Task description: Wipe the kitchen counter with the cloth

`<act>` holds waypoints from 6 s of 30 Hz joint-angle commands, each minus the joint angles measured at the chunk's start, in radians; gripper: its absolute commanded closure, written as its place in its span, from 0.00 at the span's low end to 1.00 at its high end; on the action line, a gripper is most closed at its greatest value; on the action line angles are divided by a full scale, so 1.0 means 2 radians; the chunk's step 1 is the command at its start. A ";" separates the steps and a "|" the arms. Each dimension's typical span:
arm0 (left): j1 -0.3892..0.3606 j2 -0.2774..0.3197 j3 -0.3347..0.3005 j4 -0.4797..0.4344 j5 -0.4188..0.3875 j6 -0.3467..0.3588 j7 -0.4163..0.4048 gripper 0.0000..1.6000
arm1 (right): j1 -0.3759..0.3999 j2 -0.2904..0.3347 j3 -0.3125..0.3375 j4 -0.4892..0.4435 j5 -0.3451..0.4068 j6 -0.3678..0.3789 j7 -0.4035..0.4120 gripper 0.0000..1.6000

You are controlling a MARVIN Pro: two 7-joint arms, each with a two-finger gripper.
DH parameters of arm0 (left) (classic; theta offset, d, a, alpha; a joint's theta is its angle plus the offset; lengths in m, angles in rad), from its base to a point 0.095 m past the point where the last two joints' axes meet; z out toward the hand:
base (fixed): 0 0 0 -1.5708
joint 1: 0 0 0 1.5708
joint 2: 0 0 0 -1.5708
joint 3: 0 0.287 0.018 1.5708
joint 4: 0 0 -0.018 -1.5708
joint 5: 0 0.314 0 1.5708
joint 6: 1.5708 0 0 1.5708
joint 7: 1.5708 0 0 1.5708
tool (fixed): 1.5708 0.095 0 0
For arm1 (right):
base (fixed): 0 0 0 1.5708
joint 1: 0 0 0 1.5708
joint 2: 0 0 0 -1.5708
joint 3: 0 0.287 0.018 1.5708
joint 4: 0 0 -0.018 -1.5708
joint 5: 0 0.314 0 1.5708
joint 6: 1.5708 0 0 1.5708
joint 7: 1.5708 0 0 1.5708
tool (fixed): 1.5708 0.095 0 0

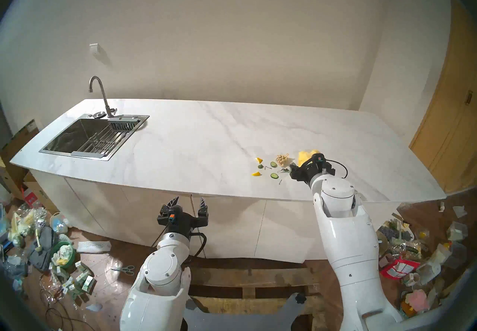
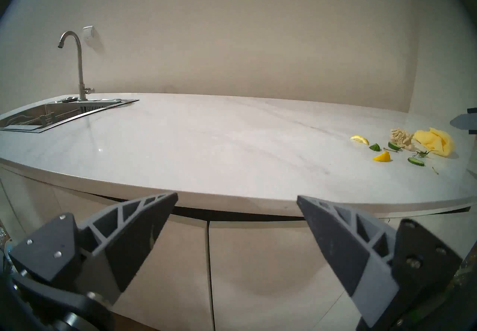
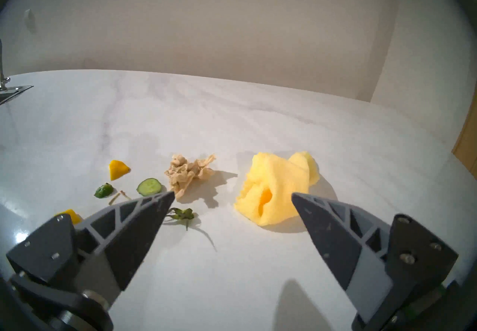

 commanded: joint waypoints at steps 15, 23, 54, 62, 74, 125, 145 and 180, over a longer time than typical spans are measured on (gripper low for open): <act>-0.002 0.000 0.001 -0.013 -0.001 -0.002 -0.002 0.00 | 0.086 0.033 0.004 0.080 -0.011 0.004 0.019 0.00; -0.002 0.001 0.001 -0.013 -0.001 -0.002 -0.002 0.00 | 0.094 0.035 0.001 0.097 -0.013 0.006 0.028 0.00; -0.002 0.000 0.001 -0.013 -0.001 -0.002 -0.002 0.00 | 0.198 0.049 -0.013 0.247 -0.024 -0.001 0.047 0.00; -0.002 0.001 0.001 -0.013 -0.001 -0.002 -0.002 0.00 | 0.213 0.058 -0.021 0.272 -0.028 0.006 0.063 0.22; -0.002 0.001 0.001 -0.013 -0.001 -0.002 -0.002 0.00 | 0.176 0.090 -0.066 0.219 -0.049 0.028 0.130 1.00; -0.003 0.000 0.001 -0.012 -0.001 -0.003 -0.001 0.00 | 0.105 0.073 -0.184 0.064 -0.105 0.118 0.175 1.00; -0.003 0.000 0.001 -0.012 -0.001 -0.003 -0.001 0.00 | 0.165 -0.018 -0.272 0.146 -0.116 0.116 0.166 1.00; -0.003 0.001 0.001 -0.012 -0.001 -0.003 -0.001 0.00 | 0.173 0.057 -0.245 0.015 -0.110 0.073 0.199 1.00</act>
